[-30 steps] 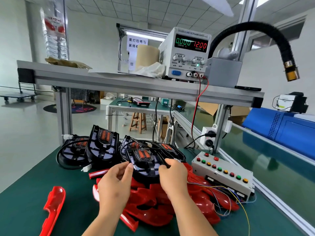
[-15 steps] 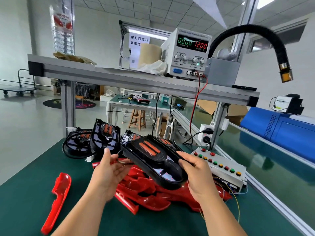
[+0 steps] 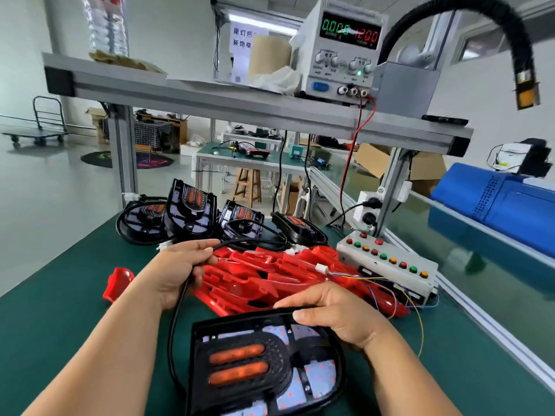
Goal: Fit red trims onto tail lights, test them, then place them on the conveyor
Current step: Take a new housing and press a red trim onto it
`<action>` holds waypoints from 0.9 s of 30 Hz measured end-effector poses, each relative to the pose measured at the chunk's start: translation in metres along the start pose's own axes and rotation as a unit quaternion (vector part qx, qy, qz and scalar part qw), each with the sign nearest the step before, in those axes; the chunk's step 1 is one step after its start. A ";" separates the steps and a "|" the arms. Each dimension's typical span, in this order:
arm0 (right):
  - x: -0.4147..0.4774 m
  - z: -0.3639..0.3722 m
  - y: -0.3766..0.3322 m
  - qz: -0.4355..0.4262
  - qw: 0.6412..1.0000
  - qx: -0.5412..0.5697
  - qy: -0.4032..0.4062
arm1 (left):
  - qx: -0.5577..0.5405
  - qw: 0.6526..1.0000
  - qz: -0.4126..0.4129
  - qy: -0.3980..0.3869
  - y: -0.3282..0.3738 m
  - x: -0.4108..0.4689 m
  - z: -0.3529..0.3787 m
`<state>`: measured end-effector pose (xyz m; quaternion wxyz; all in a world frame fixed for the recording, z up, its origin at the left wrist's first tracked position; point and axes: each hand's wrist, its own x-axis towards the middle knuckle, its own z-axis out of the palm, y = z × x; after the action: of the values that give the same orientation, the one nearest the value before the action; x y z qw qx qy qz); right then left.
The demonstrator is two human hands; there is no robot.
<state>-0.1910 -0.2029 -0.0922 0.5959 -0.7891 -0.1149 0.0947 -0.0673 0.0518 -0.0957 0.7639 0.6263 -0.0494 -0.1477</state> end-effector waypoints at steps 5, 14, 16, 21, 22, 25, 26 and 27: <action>0.001 0.002 0.007 0.026 0.999 -0.019 -0.042 | 0.201 0.979 0.043 0.012 -0.008 -0.003 0.010; -0.002 -0.011 0.012 0.055 0.996 0.003 -0.065 | 0.420 0.900 0.104 0.049 -0.003 -0.015 0.023; -0.001 -0.010 0.013 0.047 0.997 -0.031 -0.050 | 0.476 0.869 0.117 0.065 0.004 -0.018 0.022; 0.006 -0.004 0.017 -0.009 0.991 -0.126 0.042 | 0.571 0.788 0.100 0.209 0.029 -0.027 -0.022; 0.008 -0.003 0.020 -0.013 0.988 -0.136 0.067 | 0.591 0.769 0.063 0.235 0.030 -0.029 -0.037; 0.014 -0.001 0.027 -0.016 0.984 -0.139 0.111 | 0.665 0.697 -0.121 0.239 0.024 -0.039 -0.066; 0.015 -0.001 0.028 -0.017 0.982 -0.142 0.122 | 0.641 0.713 -0.158 0.235 0.019 -0.041 -0.071; 0.015 -0.001 0.029 -0.019 0.980 -0.146 0.131 | 0.602 0.744 -0.173 0.234 0.014 -0.043 -0.072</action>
<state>-0.1742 -0.2072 -0.1199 0.4858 -0.8709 -0.0632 -0.0384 -0.0871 0.1344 -0.0925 0.1771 0.9685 0.1619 -0.0659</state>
